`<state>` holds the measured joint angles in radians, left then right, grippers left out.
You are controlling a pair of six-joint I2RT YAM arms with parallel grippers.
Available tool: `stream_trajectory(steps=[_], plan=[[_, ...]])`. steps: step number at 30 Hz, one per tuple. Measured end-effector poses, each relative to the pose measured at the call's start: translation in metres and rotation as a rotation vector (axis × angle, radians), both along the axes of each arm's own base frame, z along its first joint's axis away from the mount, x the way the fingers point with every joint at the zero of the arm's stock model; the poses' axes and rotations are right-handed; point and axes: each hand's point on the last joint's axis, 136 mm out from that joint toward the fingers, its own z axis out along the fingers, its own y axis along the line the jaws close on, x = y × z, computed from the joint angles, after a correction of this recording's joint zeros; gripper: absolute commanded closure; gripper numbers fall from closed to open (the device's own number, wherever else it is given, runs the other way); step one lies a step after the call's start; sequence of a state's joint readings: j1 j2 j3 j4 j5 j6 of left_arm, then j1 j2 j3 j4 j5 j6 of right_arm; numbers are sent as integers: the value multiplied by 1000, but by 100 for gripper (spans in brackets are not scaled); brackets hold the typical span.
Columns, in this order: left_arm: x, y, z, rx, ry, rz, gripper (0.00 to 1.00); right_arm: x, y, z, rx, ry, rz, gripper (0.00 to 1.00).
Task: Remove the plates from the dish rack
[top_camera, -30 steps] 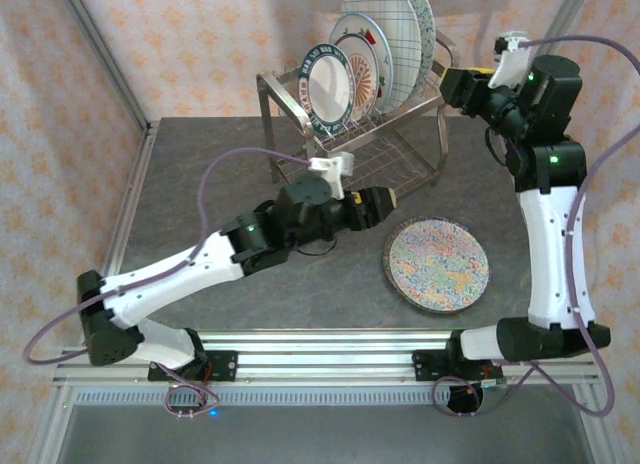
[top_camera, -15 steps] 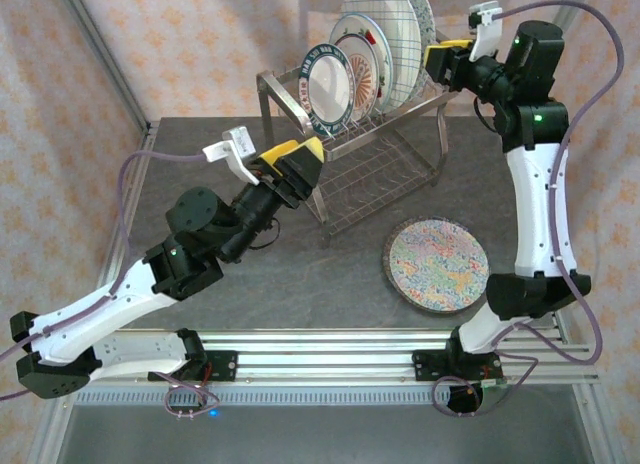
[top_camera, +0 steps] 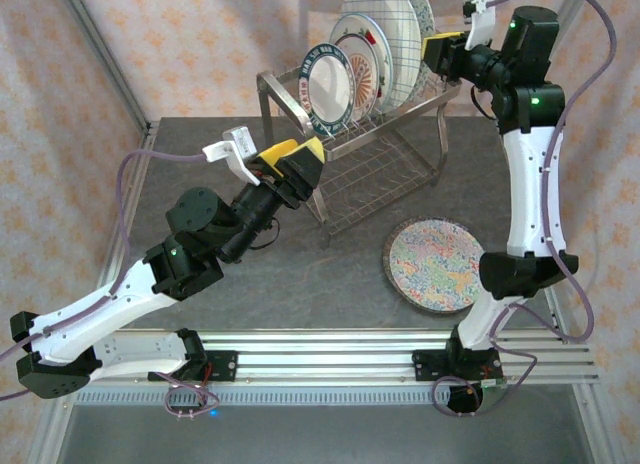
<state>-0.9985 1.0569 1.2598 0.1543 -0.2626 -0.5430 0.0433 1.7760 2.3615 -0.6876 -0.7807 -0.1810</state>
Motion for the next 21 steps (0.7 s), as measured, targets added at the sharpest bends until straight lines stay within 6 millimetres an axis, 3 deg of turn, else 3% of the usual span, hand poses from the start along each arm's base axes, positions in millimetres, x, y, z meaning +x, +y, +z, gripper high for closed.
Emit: stream_trajectory(steps=[12, 21], plan=[[-2, -1, 9, -9, -14, -13, 27, 5, 0, 1, 19, 7, 30, 81], [0, -7, 8, -3, -12, -22, 27, 5, 2, 3, 48, 17, 69, 76]])
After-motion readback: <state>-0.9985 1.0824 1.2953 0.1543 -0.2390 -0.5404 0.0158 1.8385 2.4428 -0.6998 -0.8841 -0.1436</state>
